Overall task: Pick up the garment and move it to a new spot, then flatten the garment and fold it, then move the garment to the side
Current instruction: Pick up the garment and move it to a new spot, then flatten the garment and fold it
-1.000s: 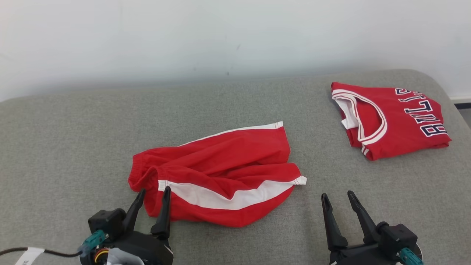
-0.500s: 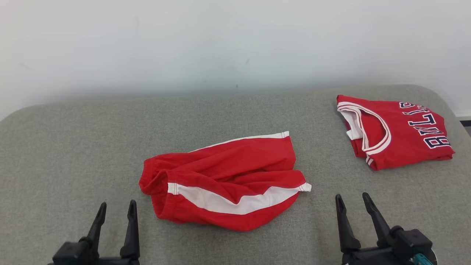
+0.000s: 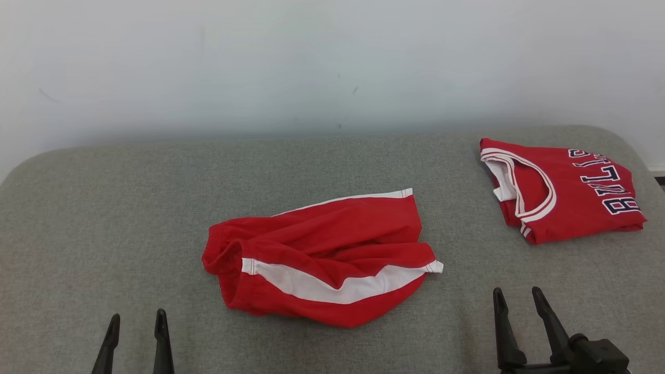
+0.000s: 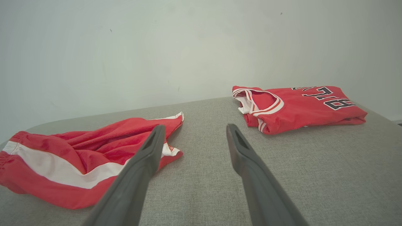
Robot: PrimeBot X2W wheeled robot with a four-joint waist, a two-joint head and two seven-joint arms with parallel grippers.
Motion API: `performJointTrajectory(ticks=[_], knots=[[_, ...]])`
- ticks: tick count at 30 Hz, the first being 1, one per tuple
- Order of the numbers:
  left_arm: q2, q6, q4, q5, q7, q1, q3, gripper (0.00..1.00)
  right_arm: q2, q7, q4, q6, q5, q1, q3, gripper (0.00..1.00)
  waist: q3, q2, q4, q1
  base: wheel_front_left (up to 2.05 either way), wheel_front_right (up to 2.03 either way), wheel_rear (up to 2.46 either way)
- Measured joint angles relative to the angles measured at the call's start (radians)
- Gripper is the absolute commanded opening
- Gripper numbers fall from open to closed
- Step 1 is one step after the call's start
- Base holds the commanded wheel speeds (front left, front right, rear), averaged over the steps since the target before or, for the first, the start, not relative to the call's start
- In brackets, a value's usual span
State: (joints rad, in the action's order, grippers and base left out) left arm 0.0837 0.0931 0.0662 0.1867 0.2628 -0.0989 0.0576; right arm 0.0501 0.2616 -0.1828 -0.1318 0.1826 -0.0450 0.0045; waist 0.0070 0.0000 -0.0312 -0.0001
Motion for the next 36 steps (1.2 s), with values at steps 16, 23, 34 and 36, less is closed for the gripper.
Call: performJointTrajectory(ticks=[16,23,34,36], knots=[[-0.031,0.022,-0.021,-0.051,0.000,-0.037,0.038,1.00,0.000,0.000,-0.008,0.000,0.000,-0.016,-0.001,1.00,-0.001,0.0001,0.006,0.0000,0.00,0.00,0.00],[-0.032,0.010,-0.016,-0.053,0.000,-0.042,0.022,1.00,0.000,0.000,-0.014,0.000,-0.001,-0.016,0.002,1.00,-0.003,0.0000,0.005,0.0001,0.00,0.00,0.00],[-0.032,-0.005,-0.017,-0.054,0.000,-0.046,0.009,1.00,0.000,0.000,-0.019,0.000,-0.001,-0.016,0.006,1.00,-0.006,0.0001,0.004,0.0001,0.00,0.00,0.00],[-0.032,-0.007,-0.017,-0.055,0.000,-0.047,0.007,1.00,0.000,0.000,-0.020,0.000,-0.001,-0.016,0.006,1.00,-0.007,0.0001,0.004,0.0001,0.00,0.00,0.00]])
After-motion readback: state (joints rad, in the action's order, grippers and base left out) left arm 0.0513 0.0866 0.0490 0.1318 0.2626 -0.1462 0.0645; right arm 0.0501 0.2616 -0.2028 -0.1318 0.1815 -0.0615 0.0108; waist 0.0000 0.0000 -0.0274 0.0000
